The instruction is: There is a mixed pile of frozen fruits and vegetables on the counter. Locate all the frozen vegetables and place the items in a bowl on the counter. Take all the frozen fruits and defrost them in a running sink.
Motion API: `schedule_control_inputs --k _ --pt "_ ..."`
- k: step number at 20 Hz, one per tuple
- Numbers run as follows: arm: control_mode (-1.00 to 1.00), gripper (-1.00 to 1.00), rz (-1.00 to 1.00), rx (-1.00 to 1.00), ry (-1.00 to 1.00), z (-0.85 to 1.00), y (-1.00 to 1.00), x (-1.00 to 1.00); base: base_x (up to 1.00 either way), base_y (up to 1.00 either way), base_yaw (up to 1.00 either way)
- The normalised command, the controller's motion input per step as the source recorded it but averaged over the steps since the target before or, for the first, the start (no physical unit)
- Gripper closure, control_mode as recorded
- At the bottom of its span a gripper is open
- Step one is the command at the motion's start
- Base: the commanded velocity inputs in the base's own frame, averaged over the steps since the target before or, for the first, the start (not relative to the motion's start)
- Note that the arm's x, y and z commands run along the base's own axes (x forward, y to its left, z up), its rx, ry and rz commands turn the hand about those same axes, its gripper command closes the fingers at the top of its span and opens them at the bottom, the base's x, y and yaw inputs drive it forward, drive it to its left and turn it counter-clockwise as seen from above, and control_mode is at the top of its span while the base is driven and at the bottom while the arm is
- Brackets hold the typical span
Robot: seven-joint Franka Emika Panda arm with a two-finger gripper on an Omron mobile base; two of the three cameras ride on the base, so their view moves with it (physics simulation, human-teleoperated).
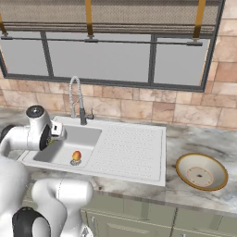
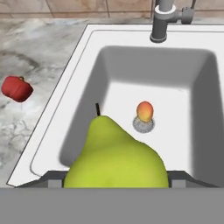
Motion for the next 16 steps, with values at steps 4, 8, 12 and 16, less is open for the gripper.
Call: schedule_control_inputs --k 4,8,12,16 --pt "-1.0 1.0 0.0 0.0 0.0 -0.19 0.0 0.25 0.0 0.0 0.0" --pt "-1.0 1.0 0.0 0.0 0.0 -0.18 0.0 0.26 0.0 0.0 0.0" --pt "-1.0 1.0 0.0 0.0 0.0 -0.2 0.0 0.25 0.0 0.0 0.0" --pt "-1.0 1.0 0.0 0.0 0.0 -0.24 0.0 0.22 0.0 0.0 0.0"
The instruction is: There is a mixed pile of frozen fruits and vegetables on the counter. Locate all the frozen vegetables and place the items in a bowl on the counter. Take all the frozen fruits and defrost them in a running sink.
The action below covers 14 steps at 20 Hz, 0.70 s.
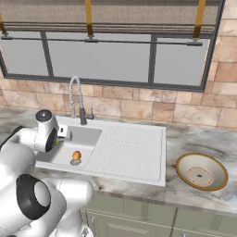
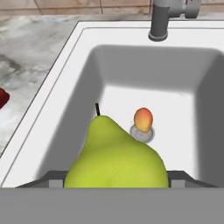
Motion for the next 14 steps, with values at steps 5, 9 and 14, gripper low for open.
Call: schedule_control_inputs --k 5,9,14 --pt "-1.0 1.0 0.0 0.0 0.0 -0.26 0.0 0.2 0.0 0.0 0.0" --pt "-1.0 1.0 0.0 0.0 0.01 -0.25 0.0 0.23 0.0 0.0 0.0" --pt "-1.0 1.0 0.0 0.0 0.02 -0.3 0.0 0.23 0.0 0.0 0.0"
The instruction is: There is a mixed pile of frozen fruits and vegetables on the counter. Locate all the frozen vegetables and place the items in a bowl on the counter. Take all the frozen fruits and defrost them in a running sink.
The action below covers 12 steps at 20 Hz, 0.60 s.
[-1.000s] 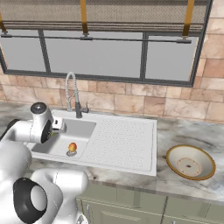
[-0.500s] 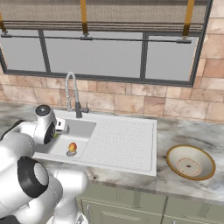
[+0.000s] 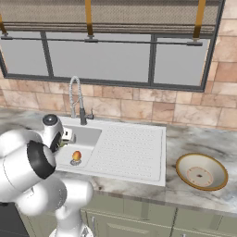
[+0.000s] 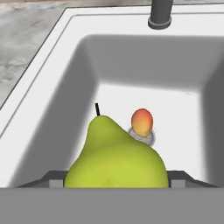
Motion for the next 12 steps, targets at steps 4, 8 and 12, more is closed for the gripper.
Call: schedule_control_inputs --k 4,8,12 --pt "-1.0 1.0 0.0 0.0 0.03 -0.29 0.0 0.21 0.0 0.0 0.0" --pt "-1.0 1.0 0.0 0.0 0.02 -0.27 0.0 0.17 0.0 0.0 0.0" --pt "-1.0 1.0 0.0 0.0 0.01 -0.26 0.0 0.15 0.0 0.0 0.0"
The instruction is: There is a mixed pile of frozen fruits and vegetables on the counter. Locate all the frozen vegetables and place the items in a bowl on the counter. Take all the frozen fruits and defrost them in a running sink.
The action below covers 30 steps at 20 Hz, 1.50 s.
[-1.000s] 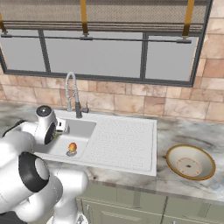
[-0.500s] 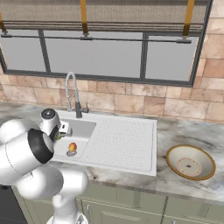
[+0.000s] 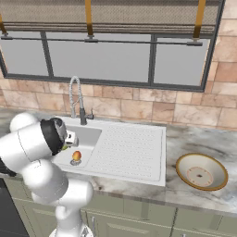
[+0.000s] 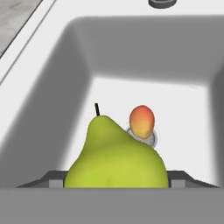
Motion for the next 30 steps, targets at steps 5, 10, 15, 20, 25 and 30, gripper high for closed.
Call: schedule_control_inputs --k 5,10,15,20,25,30 --pt "-1.0 1.0 0.0 0.0 0.01 -0.25 0.0 0.17 0.0 0.0 0.0" --pt "-1.0 1.0 0.0 0.0 0.01 -0.27 0.0 0.17 0.0 0.0 0.0" --pt "-1.0 1.0 0.0 0.0 0.02 -0.29 0.0 0.16 0.0 0.0 0.0" --pt "-1.0 1.0 0.0 0.0 0.02 -0.29 0.0 0.12 0.0 0.0 0.0" --pt "-1.0 1.0 -0.01 0.0 0.02 -0.29 0.02 0.13 0.0 0.0 0.0" --pt "-1.0 1.0 -0.01 0.0 0.02 -0.28 0.0 0.11 0.0 0.0 0.0"
